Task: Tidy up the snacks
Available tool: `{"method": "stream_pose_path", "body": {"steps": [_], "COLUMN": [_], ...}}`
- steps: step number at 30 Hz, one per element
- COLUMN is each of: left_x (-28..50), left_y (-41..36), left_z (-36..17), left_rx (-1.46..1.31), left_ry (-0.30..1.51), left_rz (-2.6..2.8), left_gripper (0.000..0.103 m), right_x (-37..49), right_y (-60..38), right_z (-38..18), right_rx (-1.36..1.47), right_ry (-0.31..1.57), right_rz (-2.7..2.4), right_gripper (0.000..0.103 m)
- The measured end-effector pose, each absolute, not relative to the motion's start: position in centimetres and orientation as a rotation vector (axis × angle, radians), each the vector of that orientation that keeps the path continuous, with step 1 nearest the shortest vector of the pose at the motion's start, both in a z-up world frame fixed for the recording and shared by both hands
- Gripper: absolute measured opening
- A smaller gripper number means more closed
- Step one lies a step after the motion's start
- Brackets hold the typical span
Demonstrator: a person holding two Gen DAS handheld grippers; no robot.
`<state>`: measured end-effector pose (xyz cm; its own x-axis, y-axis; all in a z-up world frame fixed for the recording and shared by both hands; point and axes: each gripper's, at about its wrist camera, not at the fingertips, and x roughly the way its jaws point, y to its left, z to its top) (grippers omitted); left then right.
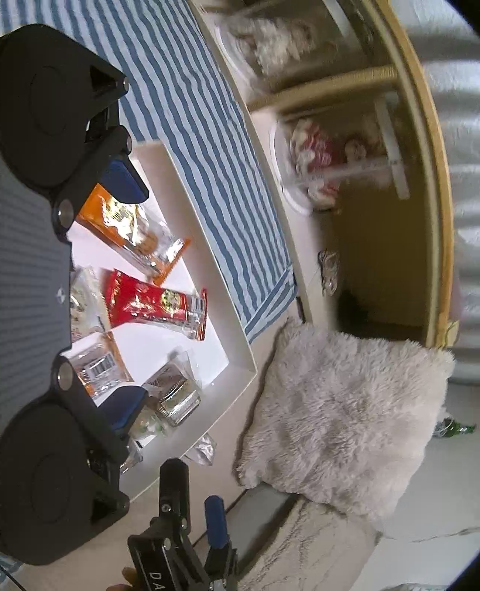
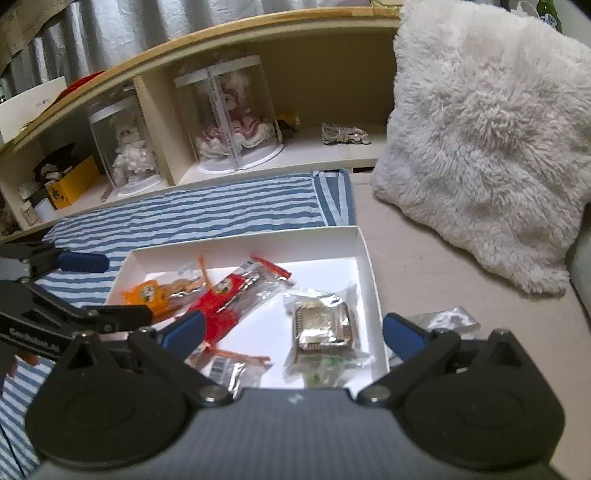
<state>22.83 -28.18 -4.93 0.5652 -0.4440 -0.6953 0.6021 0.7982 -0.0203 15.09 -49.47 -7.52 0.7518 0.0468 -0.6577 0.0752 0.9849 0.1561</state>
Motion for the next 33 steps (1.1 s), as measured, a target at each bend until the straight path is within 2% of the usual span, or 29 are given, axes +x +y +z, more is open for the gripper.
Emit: {"method": "stream_pose_path", "body": {"steps": [22, 33], "left_x": [10.7, 3.8], "left_y": [-20.5, -17.5], "left_z": [3.4, 4.3], "left_rx": [0.095, 0.069], "left_ry": [0.634, 0.544], "left_rz": [-0.487, -0.371], "left_gripper": [0.103, 0.103], "right_x": [5.3, -1.2], "right_y": [-44.1, -41.6], "right_z": [-1.0, 0.4], "right_rx": [0.131, 0.114], "right_ry": [0.610, 0.541], "right_rz": [-0.003, -0.069], "right_gripper": [0.102, 0.102]}}
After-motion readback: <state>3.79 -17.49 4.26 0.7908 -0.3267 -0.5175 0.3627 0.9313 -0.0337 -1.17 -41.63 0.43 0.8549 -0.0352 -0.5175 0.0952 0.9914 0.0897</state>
